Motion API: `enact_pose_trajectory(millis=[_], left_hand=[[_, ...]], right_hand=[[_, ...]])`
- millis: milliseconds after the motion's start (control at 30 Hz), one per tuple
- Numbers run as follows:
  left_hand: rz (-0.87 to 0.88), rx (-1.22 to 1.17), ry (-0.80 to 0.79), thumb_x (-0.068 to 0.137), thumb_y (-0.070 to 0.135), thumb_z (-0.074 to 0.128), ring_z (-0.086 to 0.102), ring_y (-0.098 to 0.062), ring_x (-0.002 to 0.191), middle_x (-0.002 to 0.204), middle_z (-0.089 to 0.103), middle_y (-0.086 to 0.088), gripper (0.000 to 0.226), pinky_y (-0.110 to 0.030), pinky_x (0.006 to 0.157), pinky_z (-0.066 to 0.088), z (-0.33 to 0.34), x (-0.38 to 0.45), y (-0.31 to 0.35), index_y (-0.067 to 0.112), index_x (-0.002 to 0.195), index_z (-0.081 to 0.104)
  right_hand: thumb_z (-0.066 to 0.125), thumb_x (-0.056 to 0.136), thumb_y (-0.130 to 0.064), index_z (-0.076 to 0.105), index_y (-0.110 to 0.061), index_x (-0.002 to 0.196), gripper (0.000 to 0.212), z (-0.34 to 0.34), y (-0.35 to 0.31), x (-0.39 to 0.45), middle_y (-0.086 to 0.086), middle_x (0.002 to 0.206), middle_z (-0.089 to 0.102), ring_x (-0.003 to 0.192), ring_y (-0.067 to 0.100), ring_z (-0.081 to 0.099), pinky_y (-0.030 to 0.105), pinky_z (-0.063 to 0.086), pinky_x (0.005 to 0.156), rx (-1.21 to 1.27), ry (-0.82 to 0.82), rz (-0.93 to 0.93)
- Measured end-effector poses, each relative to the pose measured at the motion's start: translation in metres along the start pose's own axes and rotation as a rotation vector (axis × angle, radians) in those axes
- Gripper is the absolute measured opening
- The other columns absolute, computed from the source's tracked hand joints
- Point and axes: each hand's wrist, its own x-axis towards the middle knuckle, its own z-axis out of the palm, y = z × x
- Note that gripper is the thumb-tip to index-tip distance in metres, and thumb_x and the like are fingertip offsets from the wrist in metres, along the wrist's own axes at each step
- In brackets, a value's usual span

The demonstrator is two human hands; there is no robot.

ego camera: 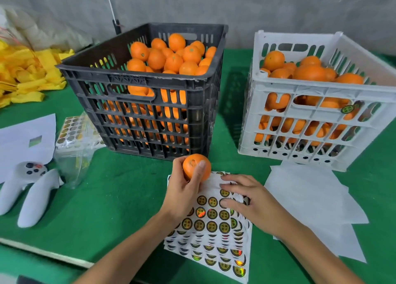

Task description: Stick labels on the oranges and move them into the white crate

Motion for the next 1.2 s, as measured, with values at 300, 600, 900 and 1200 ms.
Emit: enact_pose_trajectory(millis=[300, 600, 900, 1200], left_hand=[[0.003, 0.046, -0.024, 0.074, 0.091, 0.059, 0.069, -0.003, 0.092, 0.107, 0.066, 0.015, 0.071, -0.032, 0.082, 0.061, 0.002, 0.002, -0.007, 0.039, 0.123, 0.048], [0.009, 0.086, -0.024, 0.072, 0.093, 0.057, 0.069, -0.004, 0.092, 0.111, 0.065, 0.009, 0.078, -0.038, 0.087, 0.062, 0.002, 0.002, -0.008, 0.036, 0.124, 0.048], [0.024, 0.093, -0.021, 0.073, 0.093, 0.056, 0.069, -0.005, 0.092, 0.111, 0.065, 0.009, 0.076, -0.035, 0.083, 0.061, 0.002, 0.002, -0.008, 0.036, 0.123, 0.049], [0.023, 0.091, -0.031, 0.073, 0.094, 0.054, 0.068, -0.013, 0.085, 0.111, 0.065, 0.002, 0.083, -0.029, 0.077, 0.056, 0.002, 0.003, -0.007, 0.03, 0.126, 0.049]], right_hand=[[0.077, 0.091, -0.026, 0.075, -0.031, 0.109, 0.019, 0.009, -0.003, 0.007, -0.025, 0.121, 0.064, 0.122, 0.007, 0.051, 0.027, 0.044, 0.094, 0.145, 0.12, -0.003], [0.077, 0.091, -0.025, 0.074, -0.031, 0.103, 0.014, 0.01, -0.005, 0.009, -0.02, 0.122, 0.062, 0.116, 0.009, 0.05, 0.03, 0.046, 0.083, 0.221, 0.104, 0.02], [0.078, 0.09, -0.021, 0.075, -0.029, 0.095, 0.011, 0.009, -0.011, 0.011, -0.022, 0.121, 0.066, 0.113, 0.008, 0.055, 0.027, 0.045, 0.079, 0.233, 0.144, 0.031], [0.08, 0.088, -0.018, 0.081, -0.019, 0.094, 0.006, 0.006, -0.006, 0.005, -0.014, 0.117, 0.071, 0.109, 0.017, 0.062, 0.042, 0.043, 0.098, -0.161, 0.326, -0.296]])
